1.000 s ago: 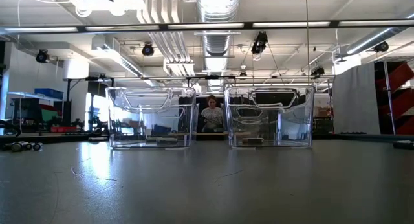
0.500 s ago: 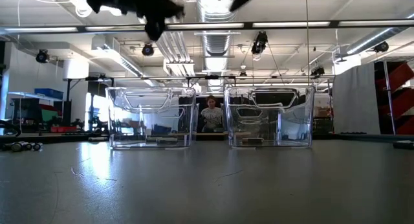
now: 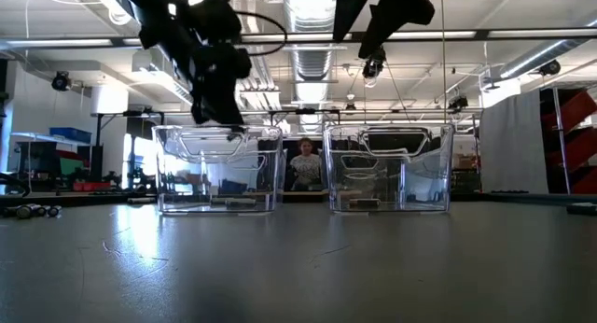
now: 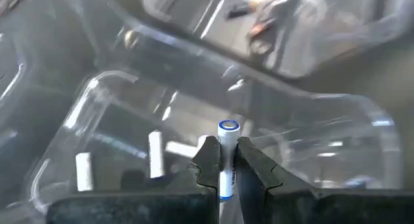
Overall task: Sort batteries
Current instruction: Put the white battery into the left transparent bin
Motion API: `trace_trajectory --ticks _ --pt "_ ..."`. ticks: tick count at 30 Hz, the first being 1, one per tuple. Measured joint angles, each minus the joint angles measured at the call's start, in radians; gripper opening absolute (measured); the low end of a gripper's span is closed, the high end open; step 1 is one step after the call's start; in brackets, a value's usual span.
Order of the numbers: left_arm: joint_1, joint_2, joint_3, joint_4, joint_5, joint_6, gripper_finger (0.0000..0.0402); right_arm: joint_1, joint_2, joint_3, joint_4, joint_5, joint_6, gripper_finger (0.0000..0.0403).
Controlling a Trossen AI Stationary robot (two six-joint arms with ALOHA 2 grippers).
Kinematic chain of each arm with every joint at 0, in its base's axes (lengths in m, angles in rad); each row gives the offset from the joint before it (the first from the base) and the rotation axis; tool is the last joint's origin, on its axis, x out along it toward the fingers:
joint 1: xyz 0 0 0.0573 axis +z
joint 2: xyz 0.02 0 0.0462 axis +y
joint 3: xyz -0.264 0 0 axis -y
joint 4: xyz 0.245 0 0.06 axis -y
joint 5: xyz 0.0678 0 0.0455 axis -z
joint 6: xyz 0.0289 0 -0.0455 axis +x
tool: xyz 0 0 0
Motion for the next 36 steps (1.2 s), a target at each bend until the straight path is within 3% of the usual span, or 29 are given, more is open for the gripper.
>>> trace_trajectory --ticks 21,36 --pt "-0.056 0.202 0.0 0.046 -0.152 -0.017 0.0008 0.039 0.0 -0.007 0.0 -0.014 0.016 0.028" --pt "-0.072 0.276 0.0 0.146 -0.194 0.003 0.0008 0.039 -0.001 -0.007 0.001 -0.014 0.053 0.0268"
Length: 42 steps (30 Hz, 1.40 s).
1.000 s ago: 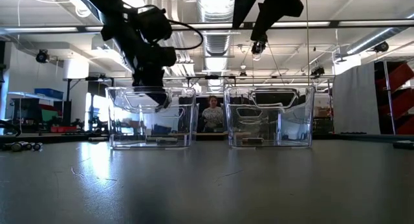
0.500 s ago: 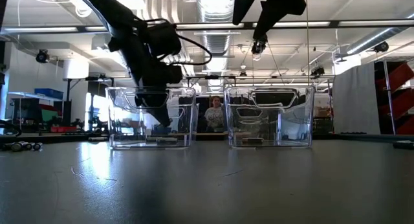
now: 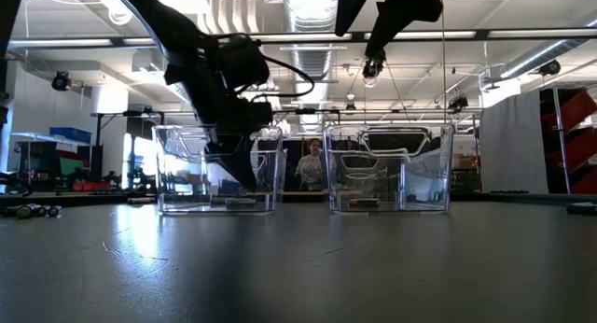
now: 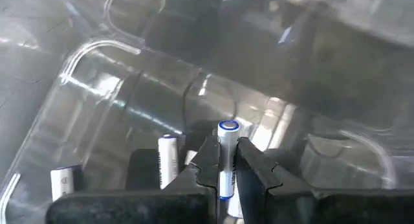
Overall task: Sort batteries
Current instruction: Put the white battery into the left transparent bin
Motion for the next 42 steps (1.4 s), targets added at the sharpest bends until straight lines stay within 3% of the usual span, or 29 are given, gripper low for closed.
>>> trace_trajectory --ticks 13,22,28,34,42 --pt "0.0 0.046 0.002 0.003 -0.029 0.004 0.0011 0.004 0.0 0.0 0.001 0.0 0.021 0.0265" --pt "0.0 0.042 0.0 -0.006 -0.028 0.031 0.0055 0.004 -0.005 0.011 -0.005 0.0 0.025 0.0292" --pt "0.0 0.025 0.0 -0.005 -0.027 0.031 0.0076 0.002 -0.038 0.035 -0.091 0.059 0.217 0.0304" --pt "0.0 -0.031 0.0 0.007 -0.028 0.03 0.01 0.011 -0.115 0.03 -0.257 0.202 0.497 0.0298" --pt "0.0 -0.157 0.0 0.028 -0.051 0.03 0.0135 0.013 -0.206 -0.102 -0.37 0.212 0.71 0.0282"
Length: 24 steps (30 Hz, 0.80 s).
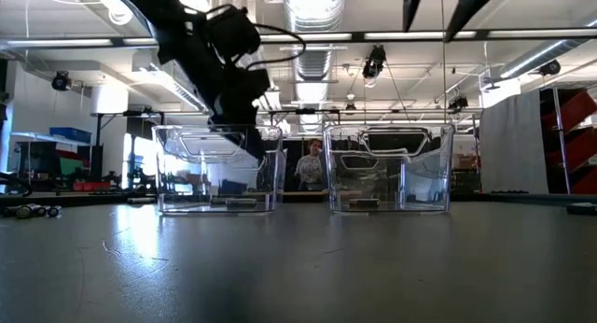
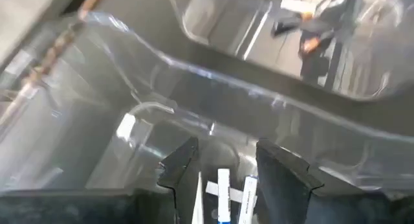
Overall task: Sort batteries
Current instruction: Put the white battery into the left transparent bin
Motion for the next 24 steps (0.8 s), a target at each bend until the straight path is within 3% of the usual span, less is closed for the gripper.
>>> trace_trajectory --ticks 14,19,24 --pt "0.0 -0.254 0.0 0.06 -0.003 -0.001 0.0149 -0.012 -0.194 -0.412 0.04 -0.064 0.359 0.0287" --pt "0.0 -0.288 0.0 0.071 -0.003 -0.001 0.0149 -0.016 -0.271 -0.578 0.096 -0.081 0.534 0.0279" --pt "0.0 -0.286 0.0 0.07 -0.003 -0.002 0.0149 -0.03 -0.32 -0.738 0.251 -0.161 0.604 0.0262"
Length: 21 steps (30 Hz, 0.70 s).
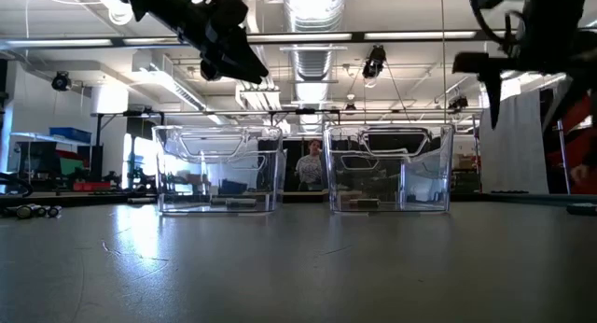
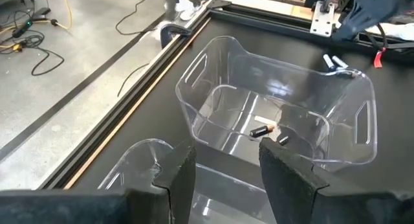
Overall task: Sort batteries
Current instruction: Put the white battery into the left transparent bin
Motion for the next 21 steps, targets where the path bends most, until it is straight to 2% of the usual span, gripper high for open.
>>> trace_trajectory --ticks 5,12,21 --pt "0.0 0.018 0.0 -0.003 0.001 0.0 0.0149 -0.038 0.005 -0.109 0.166 -0.078 0.01 0.0243" --pt "0.0 0.02 0.0 -0.004 0.002 0.0 0.0149 -0.092 0.01 -0.16 0.172 -0.158 0.007 0.0224" --pt "0.0 0.021 0.0 -0.006 0.002 0.003 0.0149 -0.129 0.009 -0.231 0.177 -0.289 0.036 0.0219"
